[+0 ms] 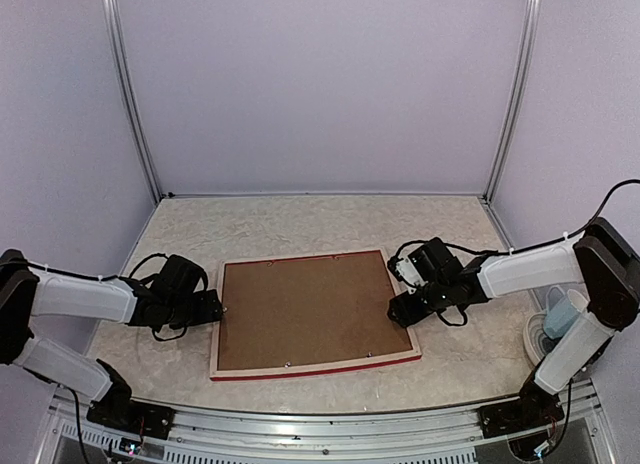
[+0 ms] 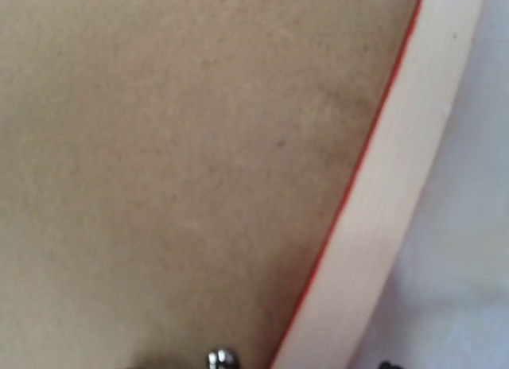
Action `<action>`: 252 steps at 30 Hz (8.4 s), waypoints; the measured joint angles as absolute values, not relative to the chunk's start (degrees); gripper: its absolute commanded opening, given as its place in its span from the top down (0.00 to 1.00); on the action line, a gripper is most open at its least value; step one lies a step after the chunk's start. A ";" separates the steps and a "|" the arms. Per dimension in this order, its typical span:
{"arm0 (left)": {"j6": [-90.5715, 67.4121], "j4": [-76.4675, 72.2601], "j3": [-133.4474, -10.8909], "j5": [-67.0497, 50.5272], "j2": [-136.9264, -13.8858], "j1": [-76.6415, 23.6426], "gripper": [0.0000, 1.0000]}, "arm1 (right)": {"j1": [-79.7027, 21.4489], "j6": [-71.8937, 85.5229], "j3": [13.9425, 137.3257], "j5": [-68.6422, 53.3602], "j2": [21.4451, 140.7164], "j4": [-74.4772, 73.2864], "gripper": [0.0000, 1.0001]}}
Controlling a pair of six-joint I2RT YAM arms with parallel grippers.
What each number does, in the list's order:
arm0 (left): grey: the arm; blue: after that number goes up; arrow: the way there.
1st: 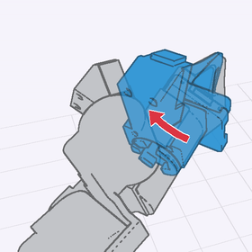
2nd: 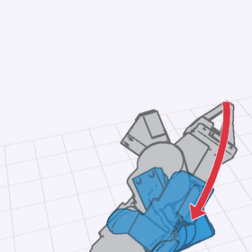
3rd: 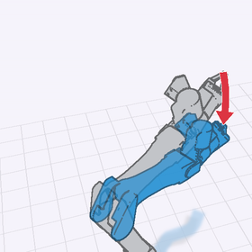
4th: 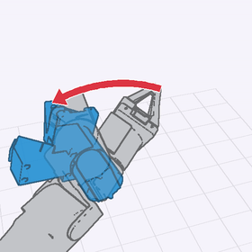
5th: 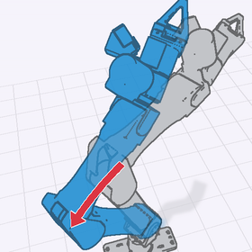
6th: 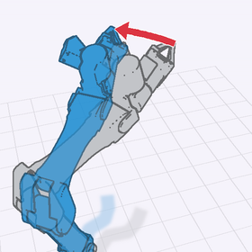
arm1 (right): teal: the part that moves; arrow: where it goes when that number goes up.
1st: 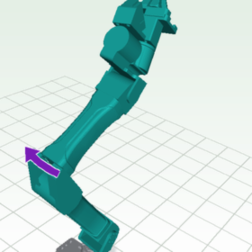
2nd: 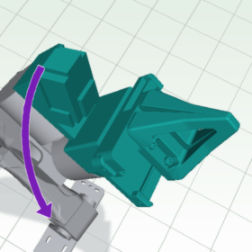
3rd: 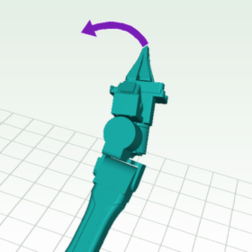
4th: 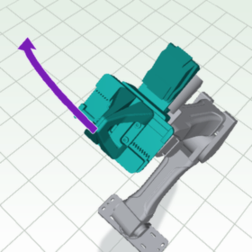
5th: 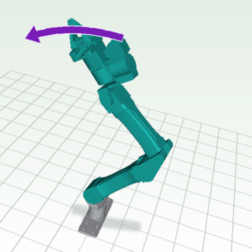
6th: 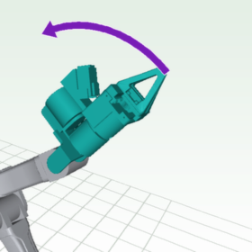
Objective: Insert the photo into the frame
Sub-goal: Press the fastener onto the backboard, then pick up the photo frame from the center of the board.
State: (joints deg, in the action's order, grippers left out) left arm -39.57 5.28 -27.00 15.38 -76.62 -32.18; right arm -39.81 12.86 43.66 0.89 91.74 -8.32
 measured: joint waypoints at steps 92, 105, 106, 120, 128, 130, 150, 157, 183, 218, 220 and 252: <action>-38.35 -1.80 -27.68 7.94 -81.21 -32.23 1.00 | -39.79 12.88 41.43 -2.66 90.32 -7.09 0.34; -40.86 -1.23 -27.20 11.90 -80.31 -34.17 0.60 | -39.79 12.88 41.43 -2.81 90.37 -7.07 0.34; -40.97 -0.82 -26.89 11.88 -79.59 -34.17 0.58 | -39.79 12.91 41.43 -2.81 90.37 -7.09 0.34; -38.15 2.07 -29.12 10.90 -71.99 -31.20 0.42 | -39.79 12.91 41.43 -2.96 90.52 -6.76 0.32; -37.23 1.67 -29.08 8.34 -77.84 -31.20 0.43 | -39.79 12.91 41.41 -3.01 90.72 -6.31 0.30; -37.08 1.63 -29.08 8.16 -79.26 -31.20 0.45 | -39.79 12.91 41.39 -3.03 90.85 -6.04 0.30; -36.99 -1.19 -29.63 7.86 -82.74 -31.27 0.78 | -39.79 12.95 40.97 -3.22 90.98 -4.86 0.29; -37.08 -0.21 -29.61 7.97 -82.02 -31.27 0.61 | -39.79 12.95 40.84 -3.20 91.07 -4.32 0.26; -38.15 5.98 -33.34 14.00 -64.05 -34.61 0.04 | -39.79 13.63 34.54 3.53 84.51 1.85 0.12; -33.45 6.74 -28.75 21.21 -50.94 -43.38 0.01 | -39.79 14.63 32.53 6.72 81.38 3.84 0.05; -32.62 5.45 -28.42 22.98 -50.94 -46.35 0.01 | -39.79 14.66 32.27 7.07 81.06 4.08 0.04; -10.39 -7.22 -36.05 21.34 -71.13 -67.35 0.01 | -39.79 14.68 31.97 8.86 79.92 4.19 0.04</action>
State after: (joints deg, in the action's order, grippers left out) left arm -10.39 -7.22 -36.05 21.34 -71.13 -67.35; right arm -39.79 14.68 31.97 8.86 79.92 4.19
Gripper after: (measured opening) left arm 0.989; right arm 0.960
